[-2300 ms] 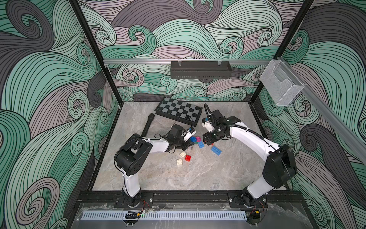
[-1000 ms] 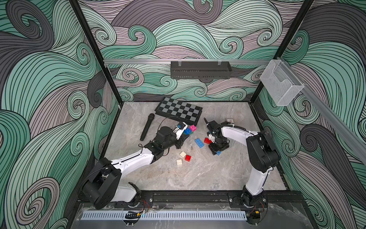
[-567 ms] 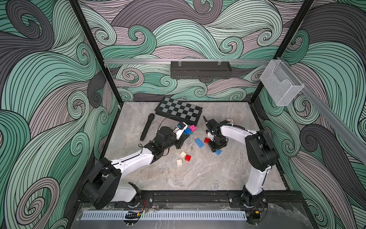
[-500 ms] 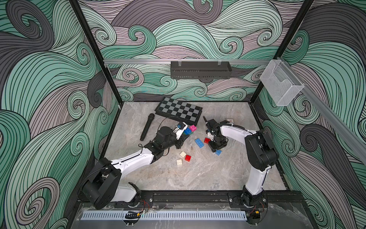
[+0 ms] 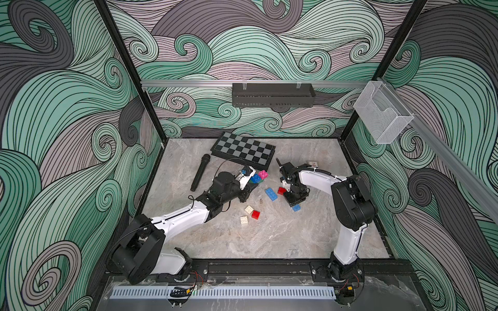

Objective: Assemble the letter p with lego
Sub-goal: Pick up the lego brick from the center of the board, then assemble the lego brick with the lego brick.

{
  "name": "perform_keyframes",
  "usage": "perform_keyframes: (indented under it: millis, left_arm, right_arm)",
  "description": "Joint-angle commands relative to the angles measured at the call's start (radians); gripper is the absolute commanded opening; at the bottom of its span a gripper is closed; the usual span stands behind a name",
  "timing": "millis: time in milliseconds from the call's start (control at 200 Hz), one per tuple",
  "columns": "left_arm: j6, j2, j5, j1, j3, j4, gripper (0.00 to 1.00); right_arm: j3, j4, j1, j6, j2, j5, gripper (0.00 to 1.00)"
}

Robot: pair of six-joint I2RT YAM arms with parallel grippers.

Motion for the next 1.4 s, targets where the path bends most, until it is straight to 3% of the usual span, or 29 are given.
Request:
perform_keyframes:
  millis: [0,220,440,620,786,1051,1246,1351,1396]
  left_arm:
    - [0.0,-0.01,0.041,-0.005,0.013,0.009,0.04]
    - [0.036,-0.002,0.209,-0.007,0.025,0.004,0.0]
    - [0.05,0.012,0.341,-0.024,-0.003,0.08,0.0]
    - [0.077,-0.001,0.359,-0.118,-0.031,0.07,0.0]
    - [0.032,0.024,0.363,-0.183,-0.126,0.233,0.0]
    - [0.018,0.185,0.348,-0.216,-0.235,0.452,0.0]
    - [-0.03,0.379,0.427,-0.229,-0.229,0.631,0.0]
    - [-0.045,0.521,0.451,-0.23,-0.297,0.989,0.0]
    - [-0.015,0.548,0.472,-0.232,-0.28,0.968,0.0]
  right_arm:
    - [0.0,-0.002,0.003,0.022,0.014,0.015,0.11]
    - [0.031,0.002,-0.003,0.025,-0.125,0.009,0.0]
    - [0.171,-0.008,-0.026,0.029,-0.359,0.044,0.0]
    - [0.206,0.009,-0.026,-0.062,-0.463,0.005,0.0]
    - [0.155,0.018,-0.022,-0.223,-0.535,-0.076,0.0]
    - [0.051,-0.088,-0.003,-0.641,-0.67,-0.201,0.0]
    - [0.012,-0.27,0.012,-0.797,-0.711,-0.177,0.0]
    - [-0.029,-0.338,0.061,-0.845,-0.745,-0.186,0.0]
    - [-0.044,-0.356,0.091,-0.852,-0.755,-0.189,0.0]
